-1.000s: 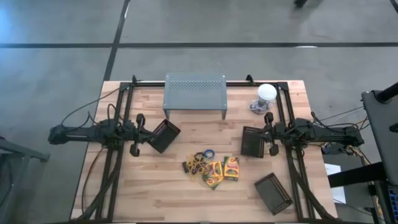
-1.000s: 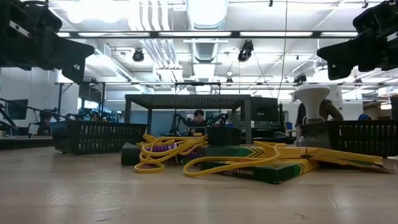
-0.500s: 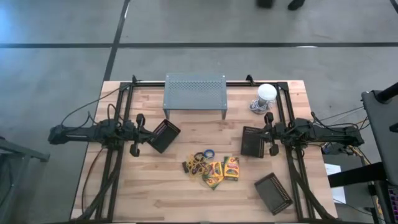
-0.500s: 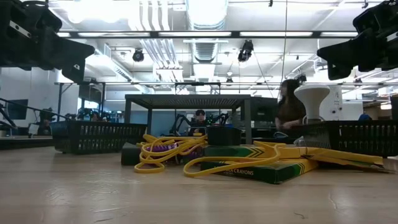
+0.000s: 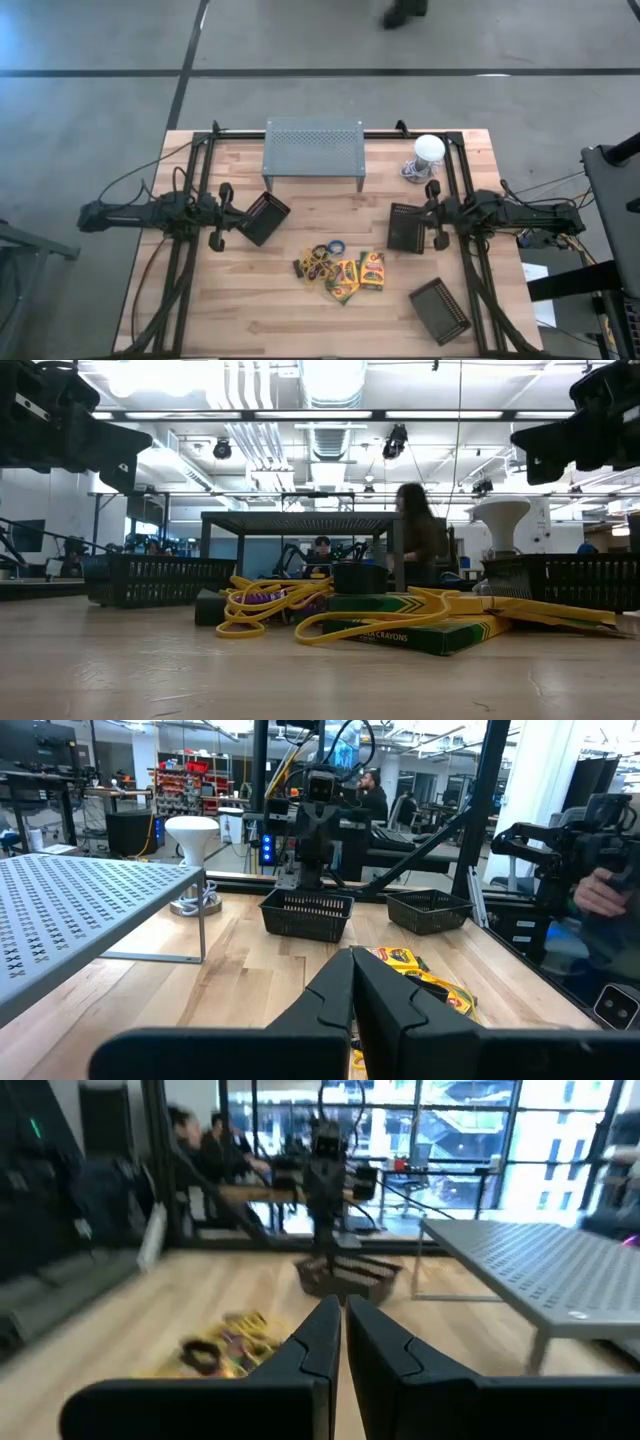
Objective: Pick & Place Office Desk Supplies
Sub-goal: Put the top left black bin on the shelf
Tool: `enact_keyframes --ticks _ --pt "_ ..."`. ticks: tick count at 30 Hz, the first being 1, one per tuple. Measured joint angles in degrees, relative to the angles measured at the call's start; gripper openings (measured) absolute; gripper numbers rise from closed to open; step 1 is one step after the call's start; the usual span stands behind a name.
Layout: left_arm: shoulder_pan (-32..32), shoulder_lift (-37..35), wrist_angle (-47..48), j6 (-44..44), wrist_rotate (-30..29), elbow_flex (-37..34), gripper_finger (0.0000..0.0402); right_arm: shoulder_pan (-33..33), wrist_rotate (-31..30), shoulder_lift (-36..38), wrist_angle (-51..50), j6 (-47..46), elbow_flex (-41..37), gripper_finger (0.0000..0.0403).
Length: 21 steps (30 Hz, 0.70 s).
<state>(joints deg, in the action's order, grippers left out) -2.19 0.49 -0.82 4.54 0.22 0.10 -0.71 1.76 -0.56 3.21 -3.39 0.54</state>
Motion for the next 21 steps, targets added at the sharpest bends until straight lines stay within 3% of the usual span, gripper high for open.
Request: enact_keyframes --ticks 6,10,19,21 --pt "-0.01 0.0 0.0 0.0 0.0 0.0 0.0012 -0.01 0.04 0.02 2.56 -1.17 0.0 0.0018" --pt "0.0 0.0 0.0 0.0 0.0 -0.02 0.0012 0.0 -0.04 -0.02 2.59 3.18 0.0 0.0018" --pt "0.0 0.02 0.0 -0.07 -0.01 -0.02 0.0012 -0.14 -0.26 -3.38 -2.35 -0.99 0.0 0.0018" --pt "0.06 0.0 -0.03 -4.14 -0.97 0.0 0.0012 -0.15 -0.31 -4.83 -0.6 -1.67 0.0 0.0018"
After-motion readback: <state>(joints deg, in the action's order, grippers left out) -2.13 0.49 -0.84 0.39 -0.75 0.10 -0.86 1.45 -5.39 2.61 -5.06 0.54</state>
